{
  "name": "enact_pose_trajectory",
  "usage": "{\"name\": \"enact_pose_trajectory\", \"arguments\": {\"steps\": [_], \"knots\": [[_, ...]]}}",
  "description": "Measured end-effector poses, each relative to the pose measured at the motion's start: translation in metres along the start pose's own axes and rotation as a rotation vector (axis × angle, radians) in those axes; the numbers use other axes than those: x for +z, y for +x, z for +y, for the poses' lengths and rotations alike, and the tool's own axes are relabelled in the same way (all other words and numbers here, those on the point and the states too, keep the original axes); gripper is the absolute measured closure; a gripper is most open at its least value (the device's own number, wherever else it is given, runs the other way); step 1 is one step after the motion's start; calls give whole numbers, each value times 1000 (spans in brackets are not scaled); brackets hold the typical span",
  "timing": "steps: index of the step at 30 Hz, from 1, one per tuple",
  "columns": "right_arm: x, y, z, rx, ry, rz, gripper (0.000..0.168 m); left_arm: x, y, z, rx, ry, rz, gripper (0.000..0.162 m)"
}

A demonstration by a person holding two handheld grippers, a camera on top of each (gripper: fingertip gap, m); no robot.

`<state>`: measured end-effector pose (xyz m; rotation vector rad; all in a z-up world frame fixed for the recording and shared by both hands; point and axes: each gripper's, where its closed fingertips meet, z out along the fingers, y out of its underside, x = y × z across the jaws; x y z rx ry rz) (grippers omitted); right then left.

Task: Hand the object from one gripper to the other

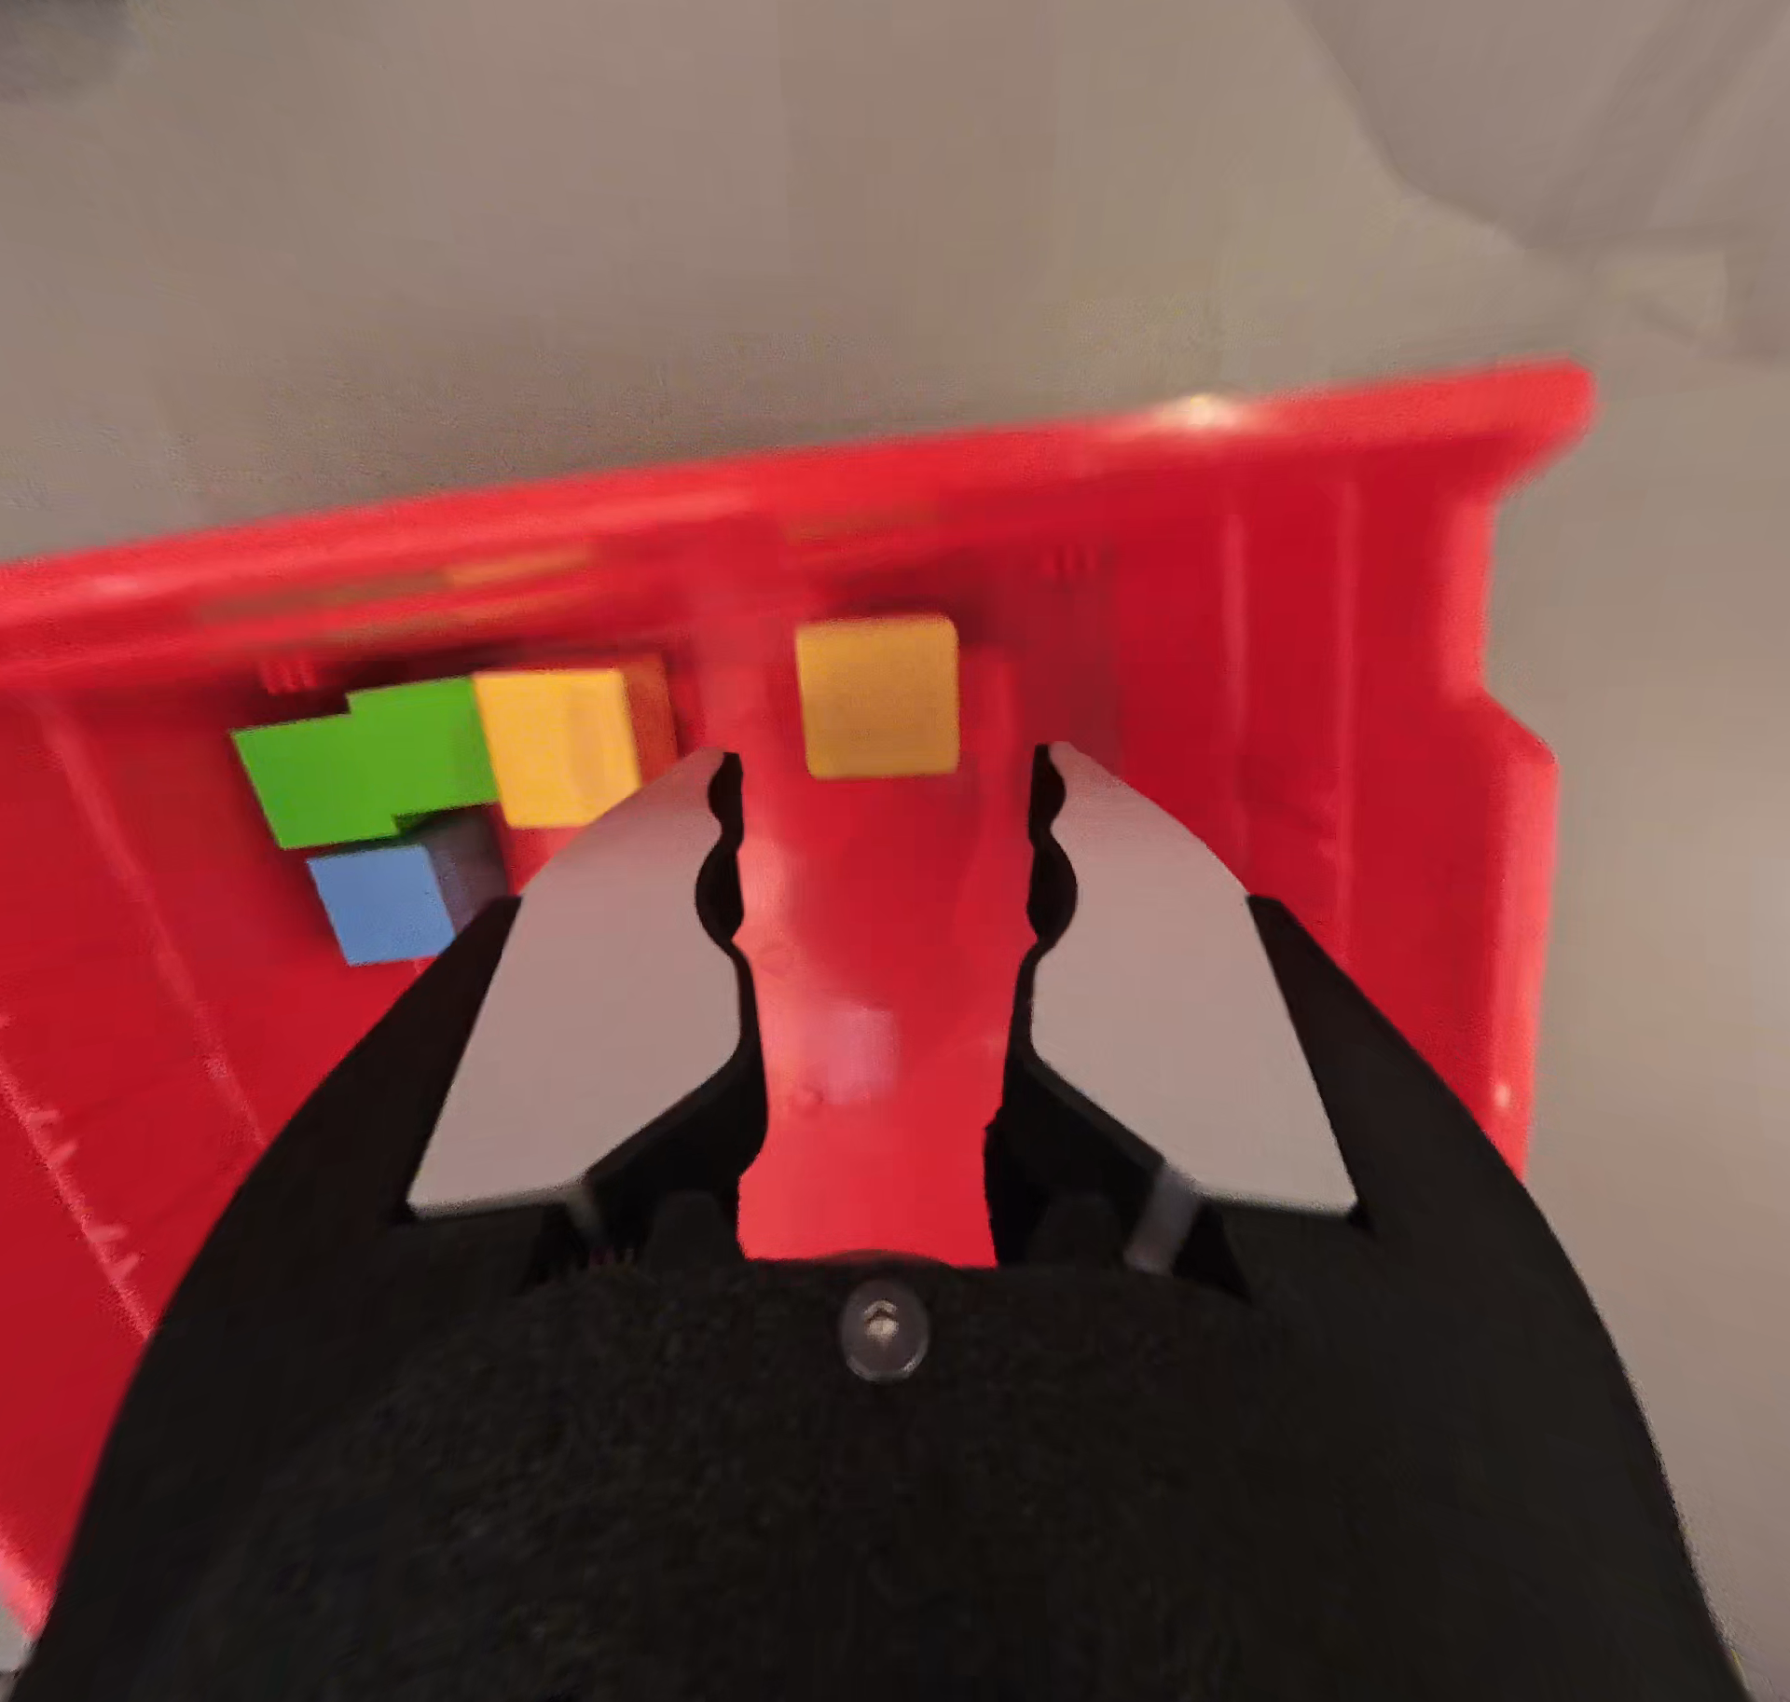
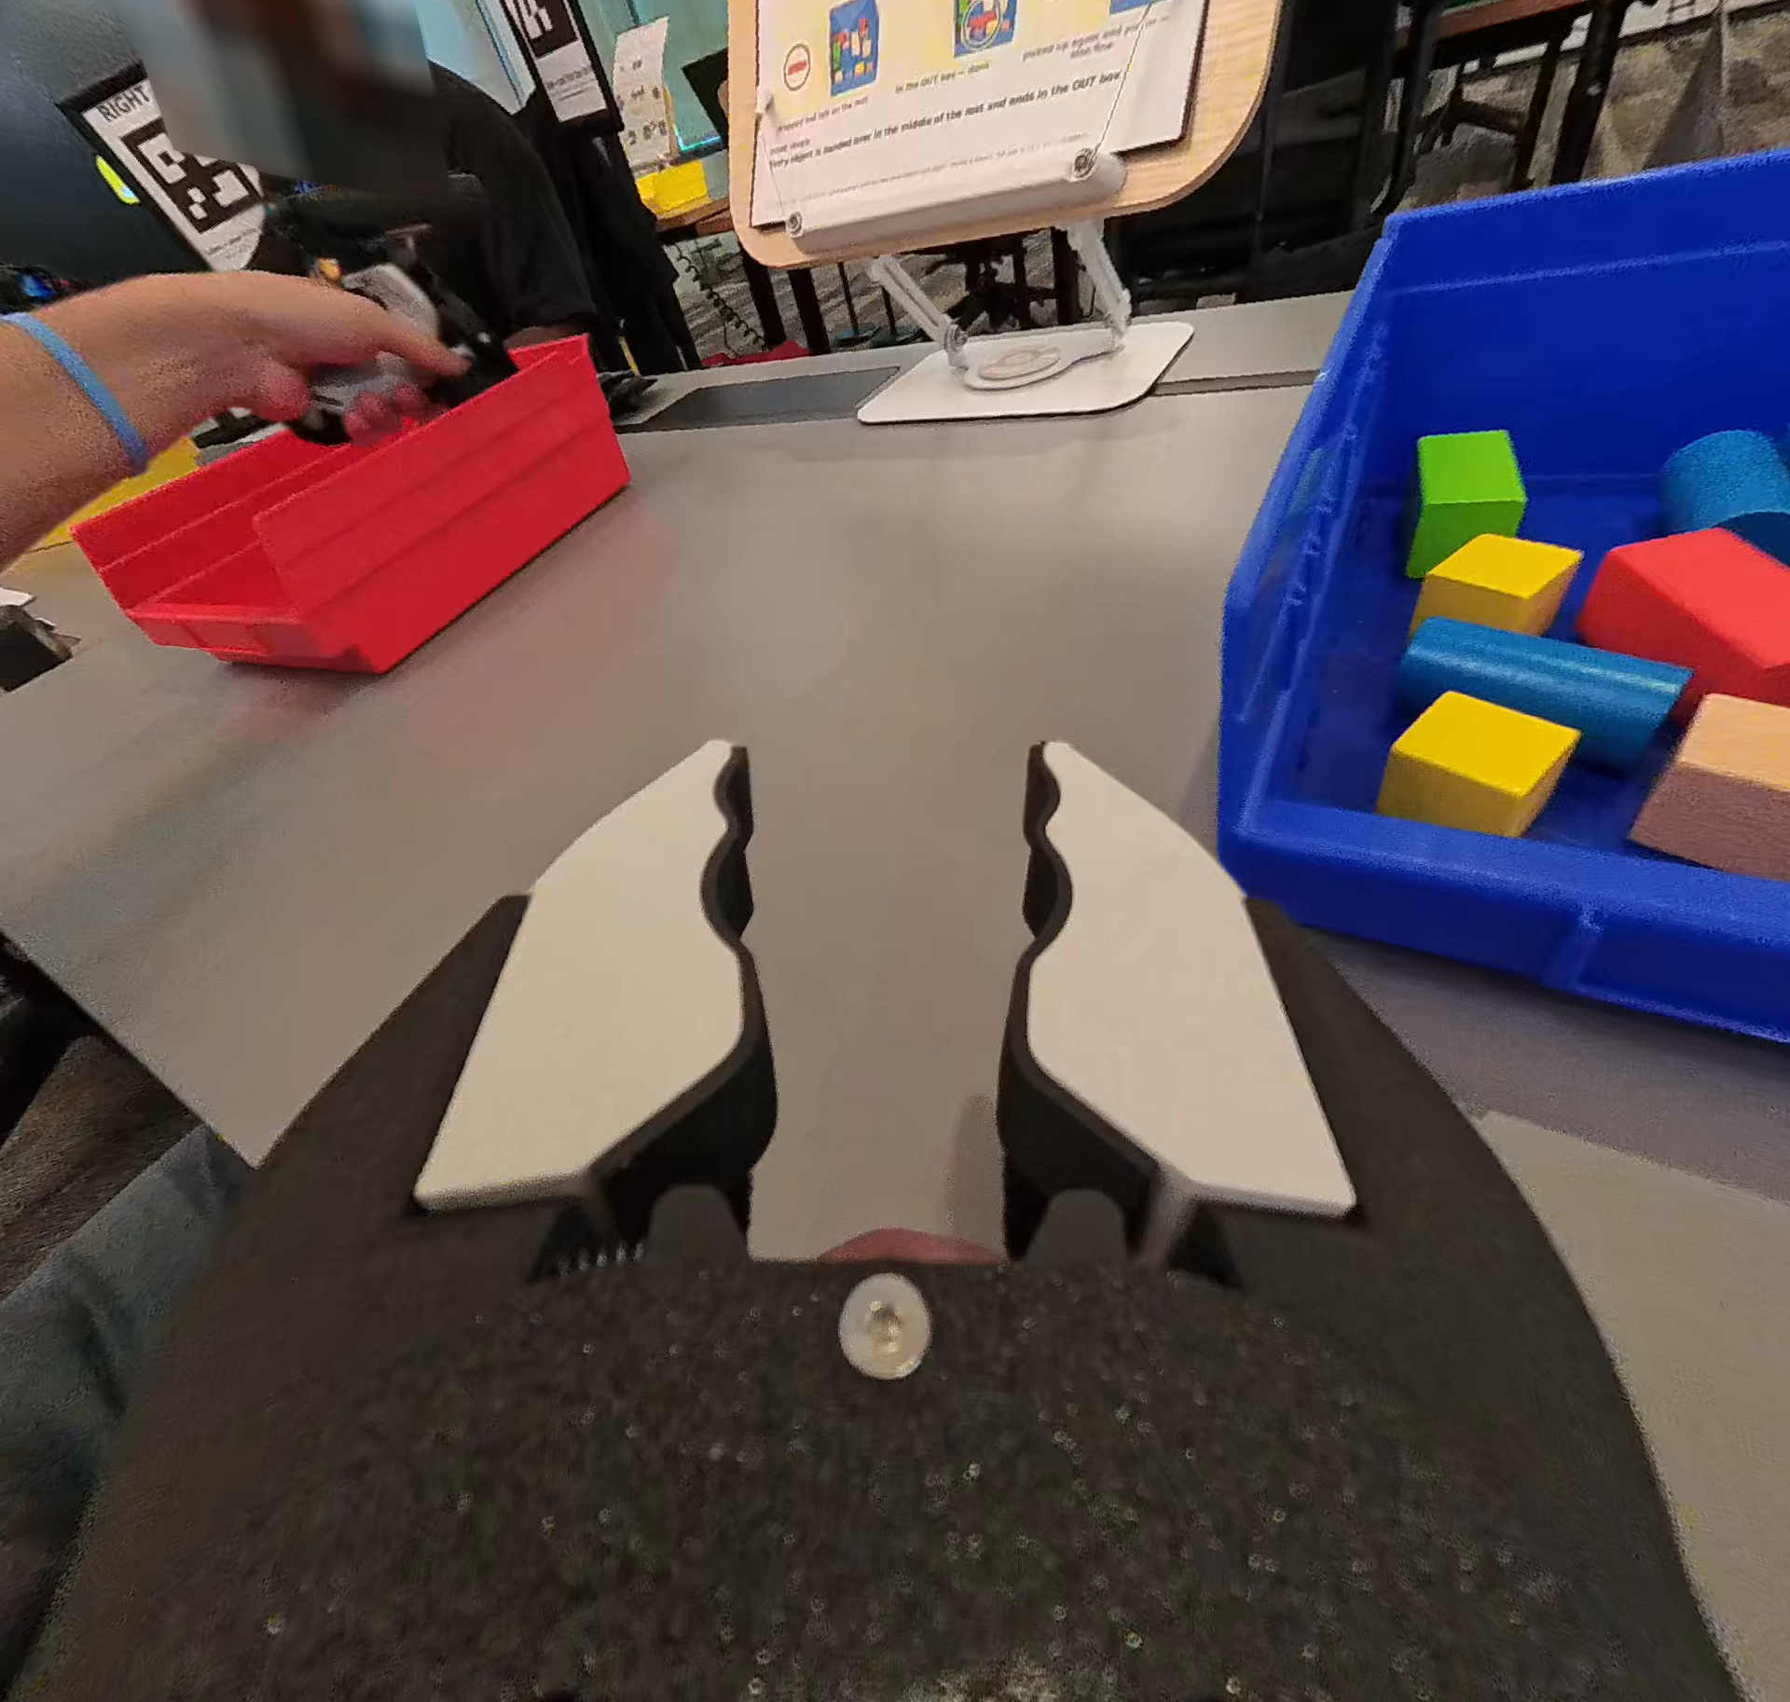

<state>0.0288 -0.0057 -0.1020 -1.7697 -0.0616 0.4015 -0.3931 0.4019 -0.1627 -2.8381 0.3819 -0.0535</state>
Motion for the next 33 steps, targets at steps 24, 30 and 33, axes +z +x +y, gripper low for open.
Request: {"name": "enact_pose_trajectory", "arguments": {"steps": [24,30,33], "knots": [[13,-21,0,-118,-45,-165,115,-187,56,56,-206,446,1171,128],[62,-74,-31,-317,-11,-474,115,-219,159,115,-183,360,1394,128],[95,-97,-54,-387,29,-586,115,-204,225,135,-199,236,1415,128]]}}
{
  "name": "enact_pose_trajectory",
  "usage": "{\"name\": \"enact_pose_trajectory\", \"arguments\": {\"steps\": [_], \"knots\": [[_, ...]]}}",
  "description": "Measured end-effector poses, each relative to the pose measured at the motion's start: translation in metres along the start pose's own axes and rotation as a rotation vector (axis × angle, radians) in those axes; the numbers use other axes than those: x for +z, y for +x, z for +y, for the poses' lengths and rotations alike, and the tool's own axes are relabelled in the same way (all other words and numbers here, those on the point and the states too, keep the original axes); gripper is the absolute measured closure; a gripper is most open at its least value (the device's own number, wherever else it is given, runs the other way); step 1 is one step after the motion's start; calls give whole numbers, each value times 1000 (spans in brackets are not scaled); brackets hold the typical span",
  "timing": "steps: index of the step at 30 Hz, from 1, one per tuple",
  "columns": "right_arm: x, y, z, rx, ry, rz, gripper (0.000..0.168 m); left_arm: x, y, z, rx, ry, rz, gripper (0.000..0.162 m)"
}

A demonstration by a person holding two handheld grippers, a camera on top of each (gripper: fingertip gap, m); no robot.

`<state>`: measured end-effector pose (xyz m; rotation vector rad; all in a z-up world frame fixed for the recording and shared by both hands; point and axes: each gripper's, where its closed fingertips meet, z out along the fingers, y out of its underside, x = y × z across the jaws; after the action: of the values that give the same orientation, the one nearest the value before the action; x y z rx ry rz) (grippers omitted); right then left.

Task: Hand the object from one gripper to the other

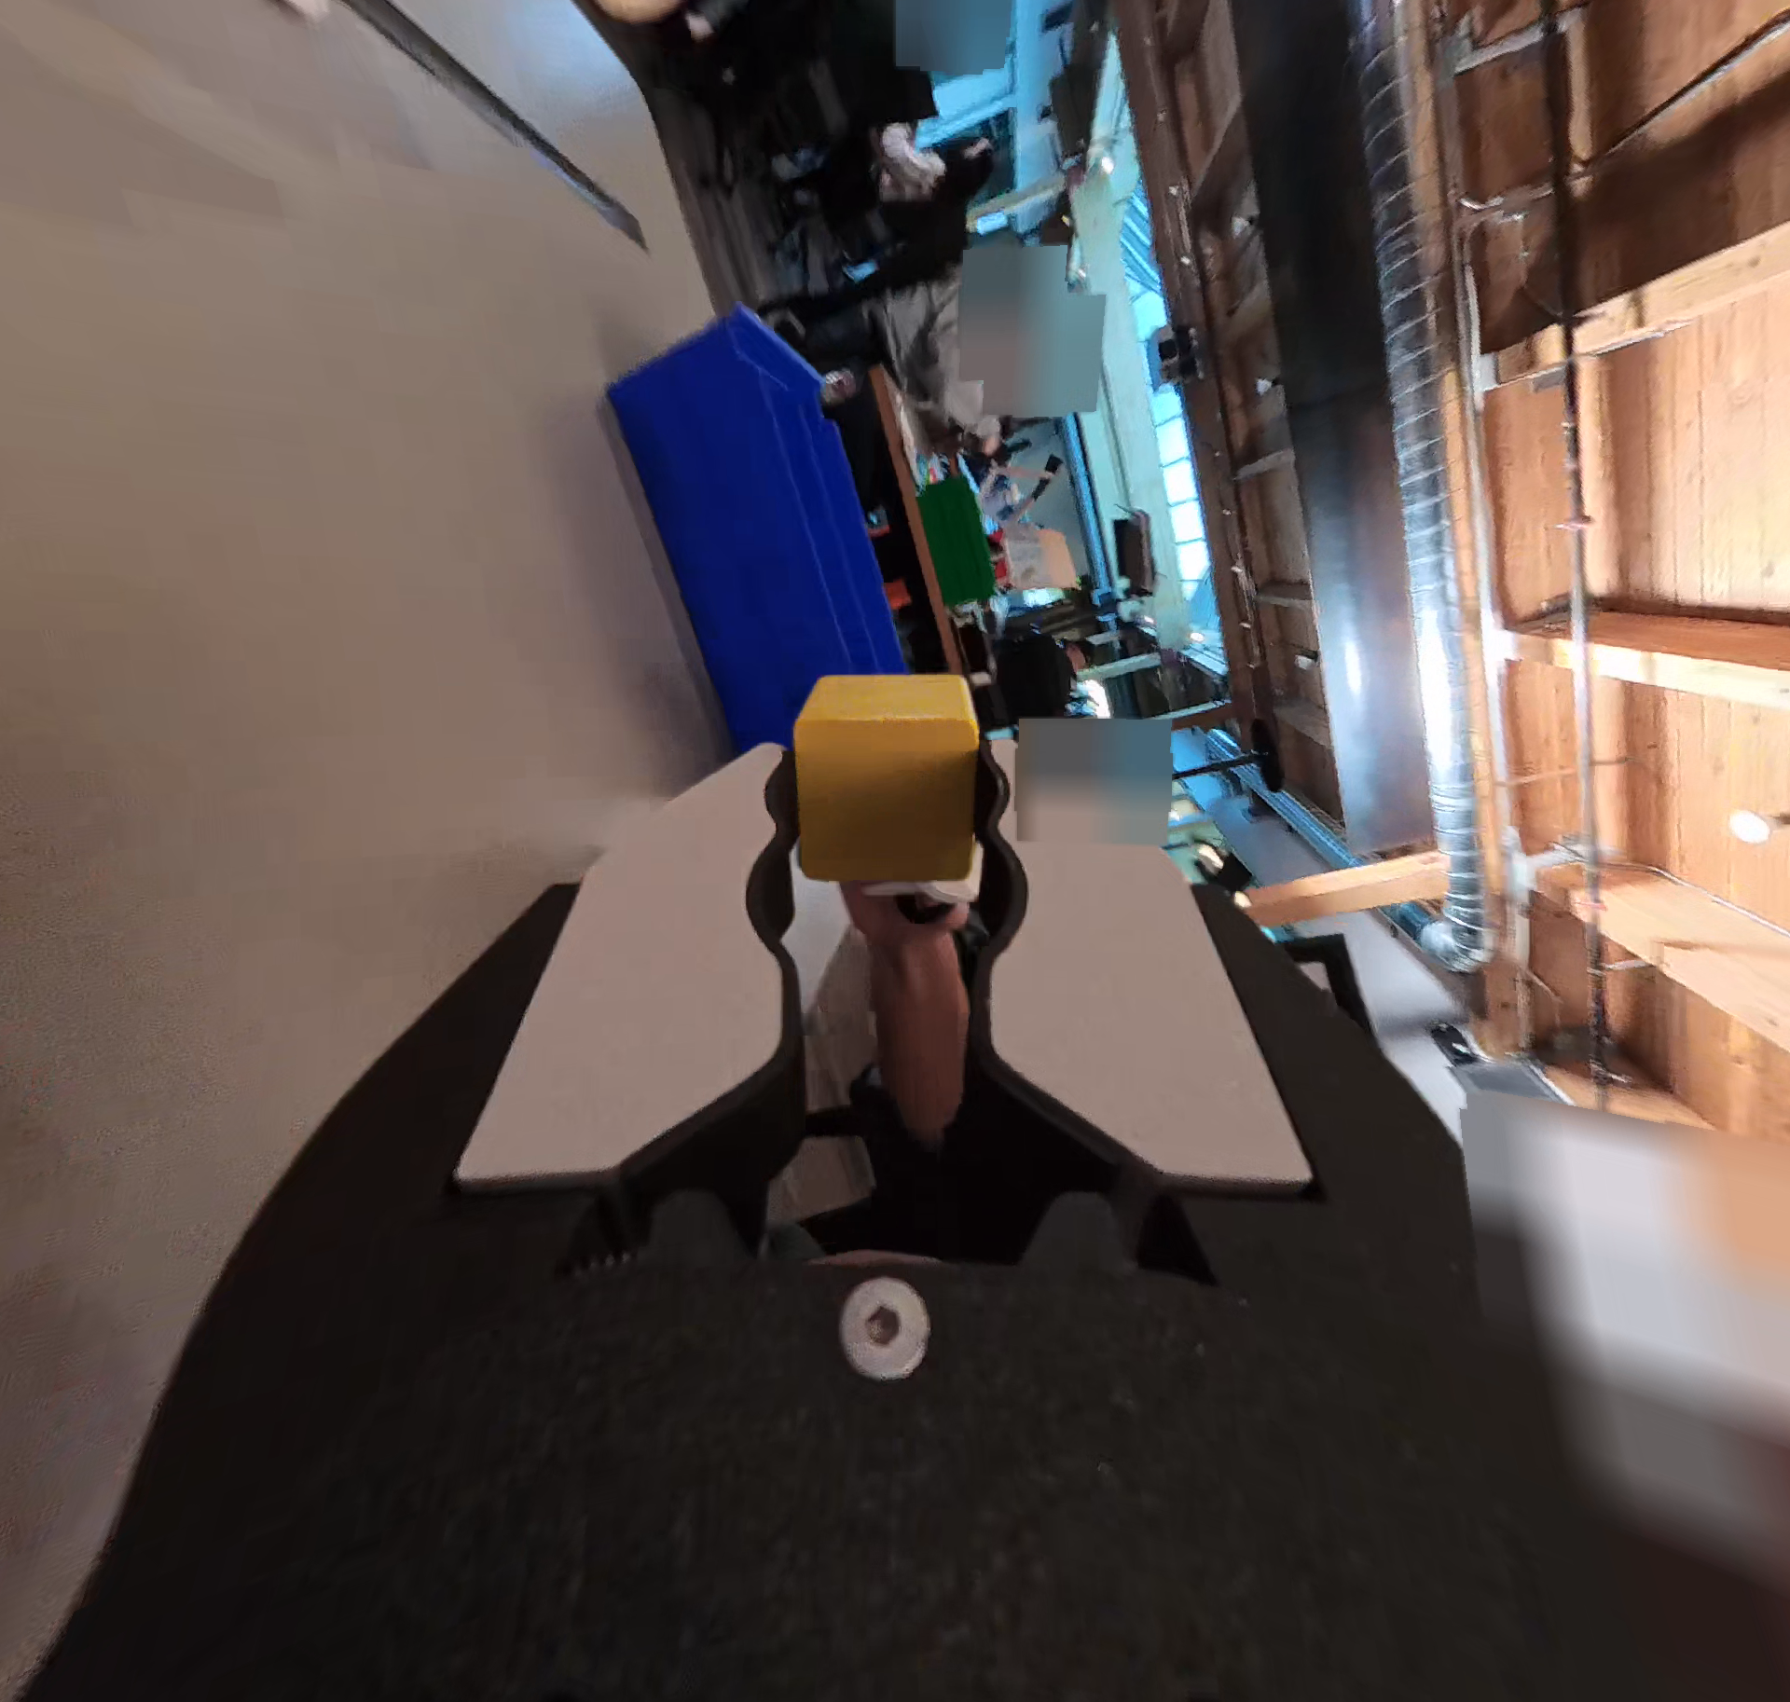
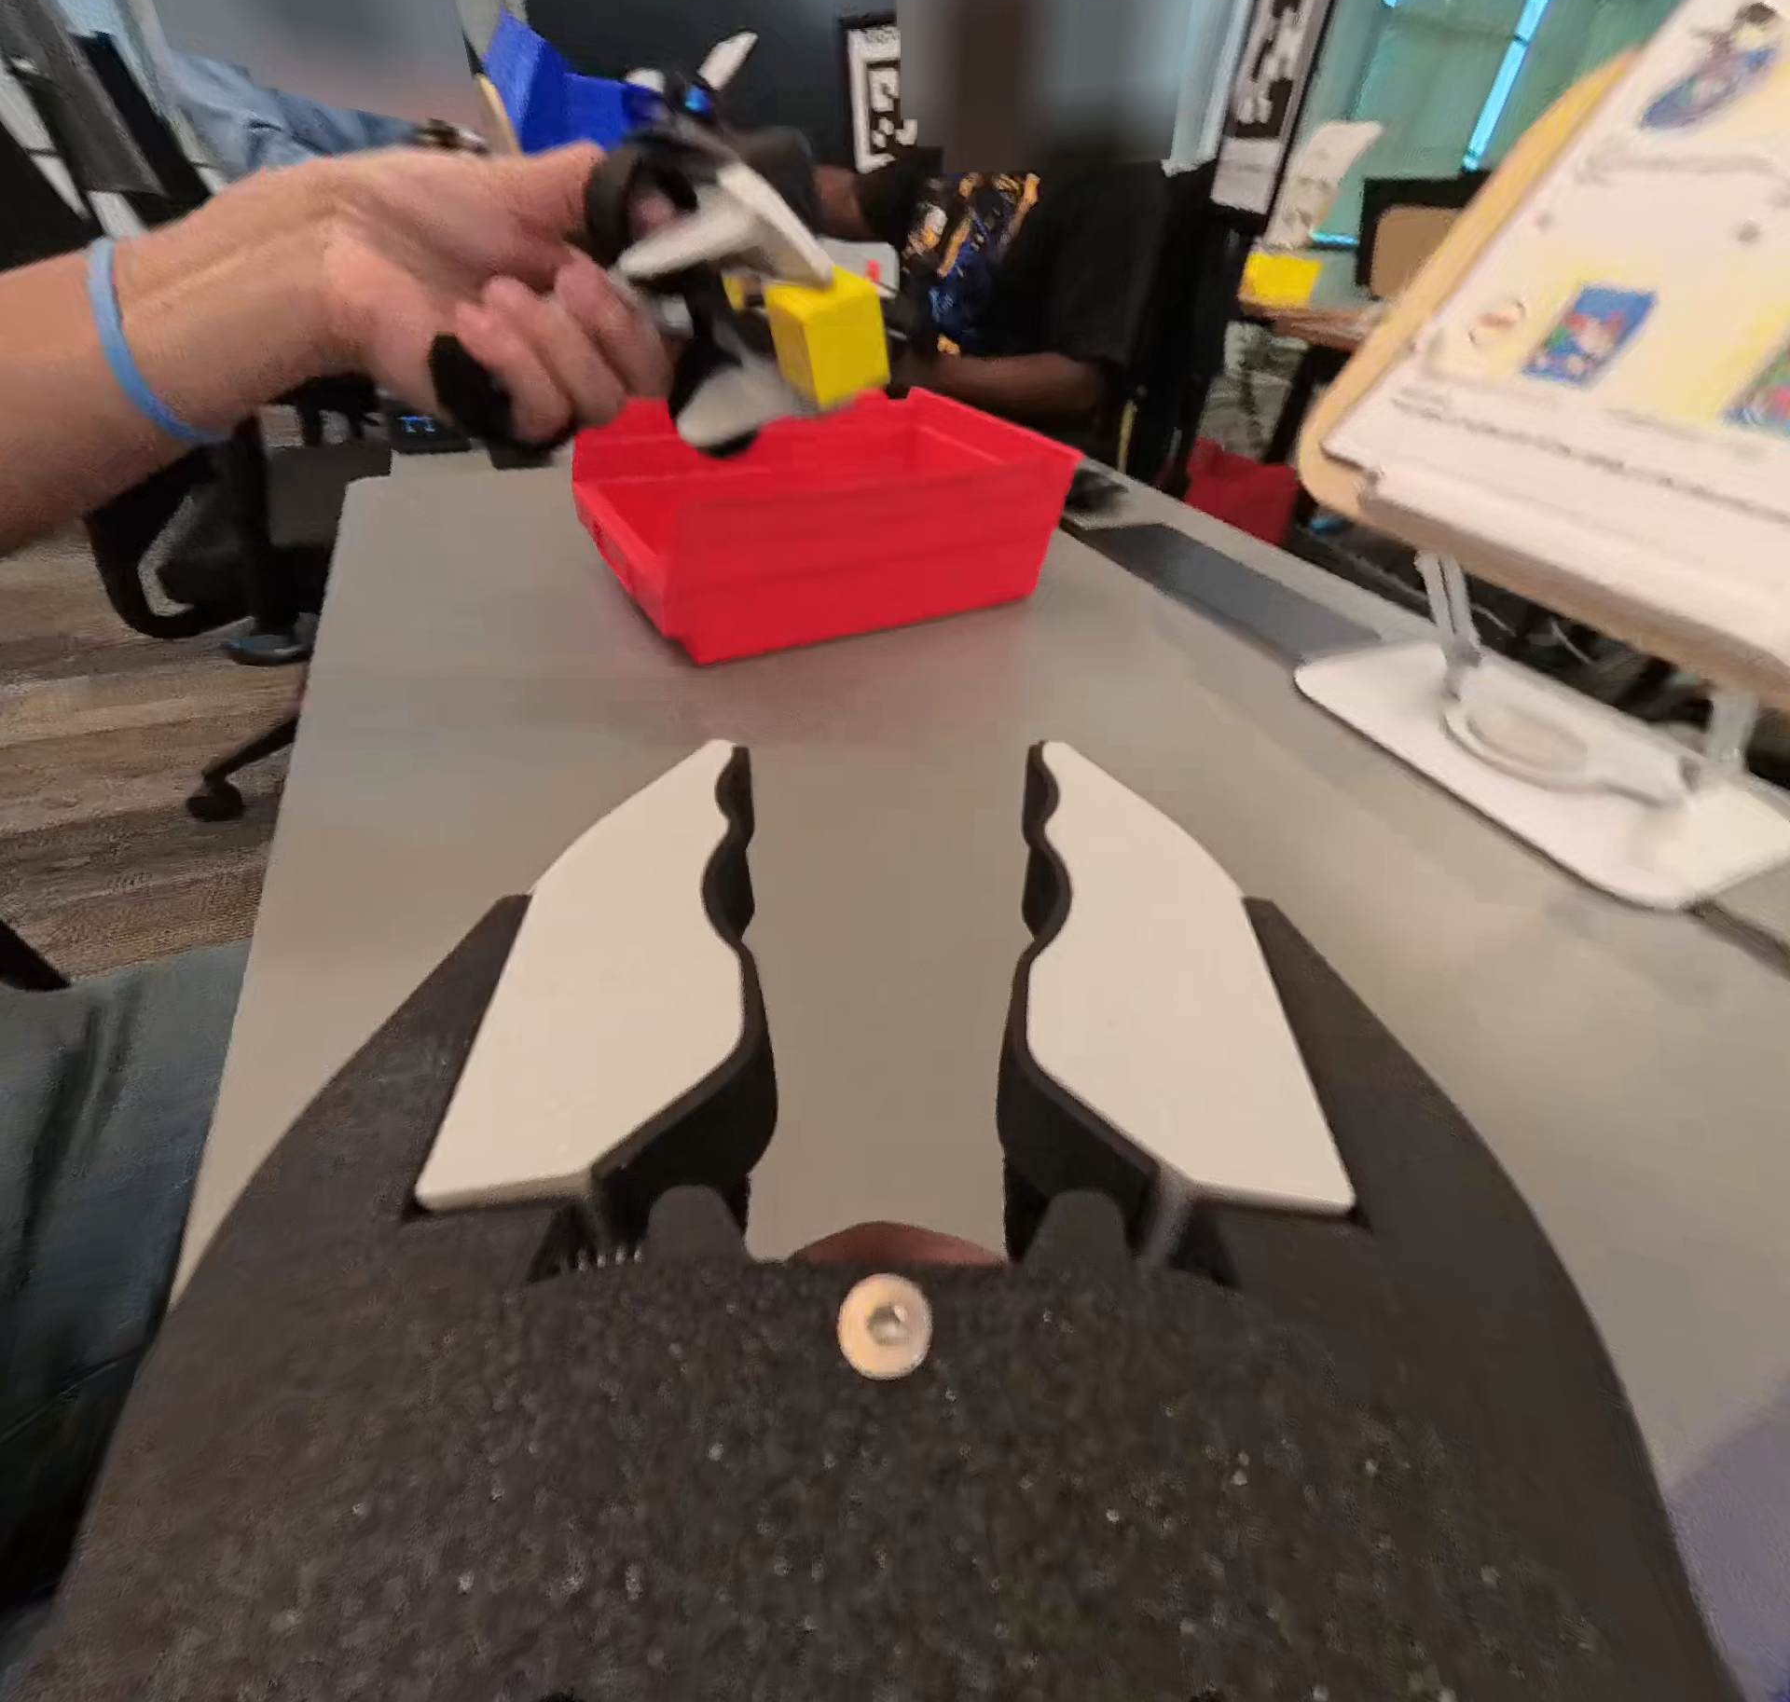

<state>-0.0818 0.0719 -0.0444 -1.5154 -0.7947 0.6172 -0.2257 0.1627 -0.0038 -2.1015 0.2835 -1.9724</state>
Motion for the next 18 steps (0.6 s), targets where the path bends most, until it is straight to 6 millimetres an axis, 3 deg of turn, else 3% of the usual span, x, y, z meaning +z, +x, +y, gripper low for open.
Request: {"name": "enact_pose_trajectory", "arguments": {"steps": [3,6,13,15,18], "knots": [[33,5,-20,-16,59,-94,114,50,13,29,-78,-72,109,128],[55,0,-29,15,80,-187,114,79,21,43,-105,-107,164,128],[66,7,-45,28,118,-219,115,103,30,55,-130,-154,215,128],[67,1,-42,8,95,-265,132,106,30,56,-142,-150,223,128],[65,2,-41,-8,71,-250,133,106,32,57,-151,-139,236,128]]}}
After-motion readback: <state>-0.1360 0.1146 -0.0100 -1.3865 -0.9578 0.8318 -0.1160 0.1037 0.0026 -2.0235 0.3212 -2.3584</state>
